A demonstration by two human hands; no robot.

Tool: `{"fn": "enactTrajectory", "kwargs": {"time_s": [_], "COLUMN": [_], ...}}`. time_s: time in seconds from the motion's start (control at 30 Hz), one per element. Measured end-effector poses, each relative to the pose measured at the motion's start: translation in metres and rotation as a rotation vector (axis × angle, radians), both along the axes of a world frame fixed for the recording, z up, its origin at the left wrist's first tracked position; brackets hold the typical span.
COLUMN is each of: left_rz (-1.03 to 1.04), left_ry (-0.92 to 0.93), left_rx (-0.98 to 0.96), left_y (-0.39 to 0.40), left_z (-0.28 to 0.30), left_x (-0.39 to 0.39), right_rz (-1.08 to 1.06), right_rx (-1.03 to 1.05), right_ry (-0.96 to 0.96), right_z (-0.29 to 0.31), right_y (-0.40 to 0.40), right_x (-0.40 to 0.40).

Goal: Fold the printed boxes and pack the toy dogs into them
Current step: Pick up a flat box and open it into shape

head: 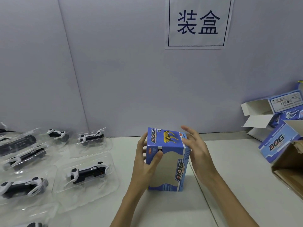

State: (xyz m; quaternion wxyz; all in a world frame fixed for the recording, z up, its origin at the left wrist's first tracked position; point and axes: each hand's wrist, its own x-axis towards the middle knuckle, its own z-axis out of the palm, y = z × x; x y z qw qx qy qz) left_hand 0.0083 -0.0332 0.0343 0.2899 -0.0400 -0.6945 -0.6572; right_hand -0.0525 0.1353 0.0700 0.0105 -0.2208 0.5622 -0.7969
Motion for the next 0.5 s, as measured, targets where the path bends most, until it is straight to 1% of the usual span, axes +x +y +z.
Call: {"fn": "enactTrajectory", "kwargs": {"time_s": [0.07, 0.13, 0.23, 0.3, 0.33, 0.4, 0.47, 0.5], "left_rz": [-0.019, -0.019, -0.014, 0.012, 0.041, 0.186, 0.388, 0.451], "left_ry": [0.008, 0.021, 0.08, 0.094, 0.095, 0.123, 0.189, 0.22], "left_rx": [-0.038, -0.085, -0.12, -0.139, -0.142, -0.177, -0.292, -0.381], "left_y": [0.0, 0.001, -0.002, -0.004, -0.004, -0.004, -0.002, 0.0], "left_z": [0.002, 0.004, 0.0, -0.003, -0.004, -0.007, -0.009, -0.01], "left_x": [0.001, 0.0, -0.003, -0.006, -0.006, -0.007, -0.007, -0.007], "right_rz": [0.005, 0.043, 0.043, 0.007, -0.018, -0.119, -0.254, -0.304], "right_rx": [0.022, 0.041, -0.069, -0.123, -0.11, -0.022, 0.061, 0.095], "right_ry": [-0.045, -0.046, -0.097, -0.053, -0.005, 0.095, 0.164, 0.189], "right_z": [0.003, 0.004, 0.009, 0.01, 0.011, 0.01, 0.007, 0.006], "right_y": [0.001, 0.003, 0.004, 0.004, 0.003, 0.001, -0.001, -0.001], "right_x": [0.001, -0.001, 0.002, 0.002, 0.004, 0.005, 0.006, 0.005]}}
